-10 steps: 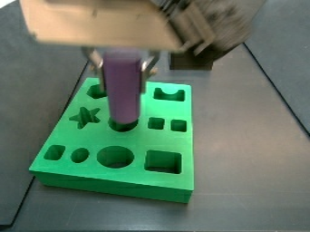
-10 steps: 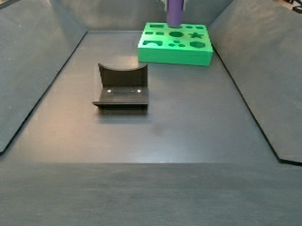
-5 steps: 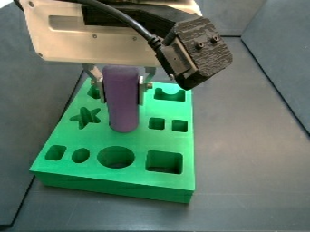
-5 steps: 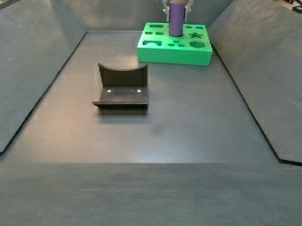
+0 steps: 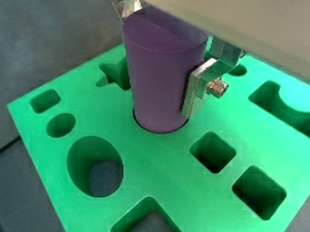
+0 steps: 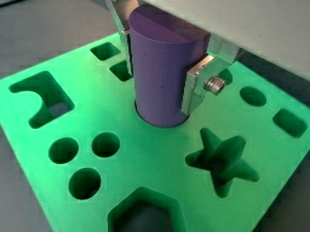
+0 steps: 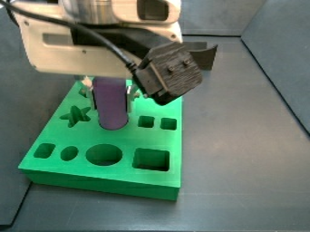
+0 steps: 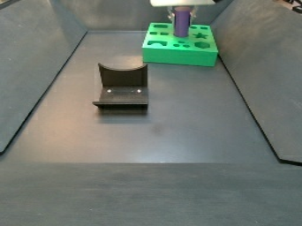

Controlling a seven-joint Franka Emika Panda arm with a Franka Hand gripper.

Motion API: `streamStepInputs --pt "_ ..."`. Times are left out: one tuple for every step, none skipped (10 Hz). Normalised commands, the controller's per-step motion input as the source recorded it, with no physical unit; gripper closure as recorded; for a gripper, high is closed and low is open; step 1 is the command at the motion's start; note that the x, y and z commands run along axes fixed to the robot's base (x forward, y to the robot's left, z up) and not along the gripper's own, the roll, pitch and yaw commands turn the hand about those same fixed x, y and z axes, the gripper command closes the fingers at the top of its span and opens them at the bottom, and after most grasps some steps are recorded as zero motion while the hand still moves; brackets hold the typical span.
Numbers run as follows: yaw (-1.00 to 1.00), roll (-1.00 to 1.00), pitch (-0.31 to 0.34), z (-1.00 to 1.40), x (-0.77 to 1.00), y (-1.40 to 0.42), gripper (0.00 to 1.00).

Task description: Insert the round object.

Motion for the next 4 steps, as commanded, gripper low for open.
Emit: streamStepInputs --pt "0.0 0.05 -0.051 -1.0 0.0 0.0 1.0" --pt "0.0 0.05 -0.077 -1.0 0.0 -0.01 1.0" --pt "0.0 -0.12 -0.27 -0.62 -0.07 -0.01 1.0" --pt "0.21 0.09 -0.394 -0.45 -0.33 -0.32 1.0"
